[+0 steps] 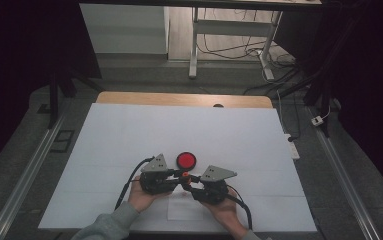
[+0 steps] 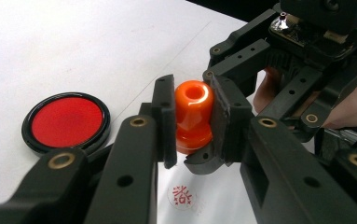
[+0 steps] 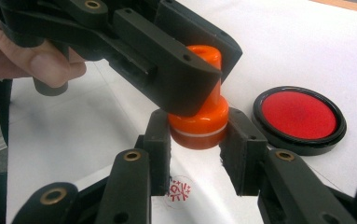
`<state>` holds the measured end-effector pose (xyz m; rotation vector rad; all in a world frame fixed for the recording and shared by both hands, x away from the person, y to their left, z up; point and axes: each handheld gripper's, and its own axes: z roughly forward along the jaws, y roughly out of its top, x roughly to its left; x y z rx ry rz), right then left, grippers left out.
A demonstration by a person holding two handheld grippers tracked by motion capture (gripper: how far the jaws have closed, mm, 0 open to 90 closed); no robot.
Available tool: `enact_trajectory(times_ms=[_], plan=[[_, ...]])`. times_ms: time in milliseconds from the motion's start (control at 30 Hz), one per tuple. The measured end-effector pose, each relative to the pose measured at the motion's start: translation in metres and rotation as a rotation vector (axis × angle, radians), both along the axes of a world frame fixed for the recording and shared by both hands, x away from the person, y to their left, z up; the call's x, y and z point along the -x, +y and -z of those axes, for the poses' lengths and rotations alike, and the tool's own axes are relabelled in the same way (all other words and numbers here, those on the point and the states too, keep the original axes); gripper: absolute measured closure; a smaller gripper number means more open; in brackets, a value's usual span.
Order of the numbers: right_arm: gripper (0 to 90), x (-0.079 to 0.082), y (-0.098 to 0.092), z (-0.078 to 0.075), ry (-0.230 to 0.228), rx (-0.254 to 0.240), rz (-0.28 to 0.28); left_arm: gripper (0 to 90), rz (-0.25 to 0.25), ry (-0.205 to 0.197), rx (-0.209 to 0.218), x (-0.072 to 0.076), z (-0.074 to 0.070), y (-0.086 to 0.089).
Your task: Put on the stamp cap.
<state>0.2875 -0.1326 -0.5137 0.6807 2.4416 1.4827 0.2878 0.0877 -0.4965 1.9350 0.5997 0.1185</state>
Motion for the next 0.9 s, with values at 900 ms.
enact_trajectory(times_ms=[900], plan=[[62.7,0.0009,0.0004,0.0014,-0.017,0.012,-0.006,72.7,0.006,0.009,-0.012,-0.0004,-0.0008,-0.0005]])
